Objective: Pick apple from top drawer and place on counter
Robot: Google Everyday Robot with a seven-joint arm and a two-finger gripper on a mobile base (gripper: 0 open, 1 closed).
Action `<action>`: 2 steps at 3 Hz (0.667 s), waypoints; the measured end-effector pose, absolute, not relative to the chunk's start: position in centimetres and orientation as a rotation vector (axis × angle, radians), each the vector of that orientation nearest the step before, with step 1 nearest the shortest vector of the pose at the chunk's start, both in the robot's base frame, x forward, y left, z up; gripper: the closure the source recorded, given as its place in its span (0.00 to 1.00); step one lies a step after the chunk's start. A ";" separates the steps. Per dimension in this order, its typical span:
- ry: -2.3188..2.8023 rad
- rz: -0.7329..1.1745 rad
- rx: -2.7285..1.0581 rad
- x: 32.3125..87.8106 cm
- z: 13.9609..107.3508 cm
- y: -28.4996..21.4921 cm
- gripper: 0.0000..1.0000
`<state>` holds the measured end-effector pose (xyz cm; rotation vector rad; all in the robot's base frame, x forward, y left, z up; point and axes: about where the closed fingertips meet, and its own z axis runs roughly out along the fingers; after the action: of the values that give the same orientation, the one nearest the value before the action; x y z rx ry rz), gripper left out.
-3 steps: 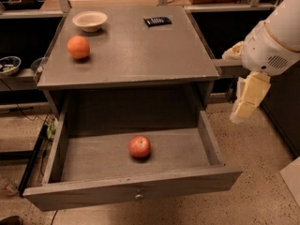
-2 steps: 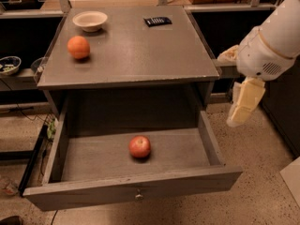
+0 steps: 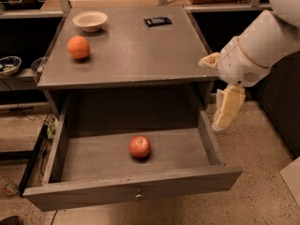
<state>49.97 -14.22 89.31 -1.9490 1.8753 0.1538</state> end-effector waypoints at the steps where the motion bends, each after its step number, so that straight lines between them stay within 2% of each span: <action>1: 1.872 0.151 -1.954 49.9 89.0 -13.9 0.00; 2: 1.838 0.134 -2.009 48.8 86.7 -11.1 0.00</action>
Offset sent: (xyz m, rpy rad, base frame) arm -0.0110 0.0261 -0.0327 -0.0228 -0.0126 0.0337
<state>48.83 -11.14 86.70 -2.0090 1.8381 0.1335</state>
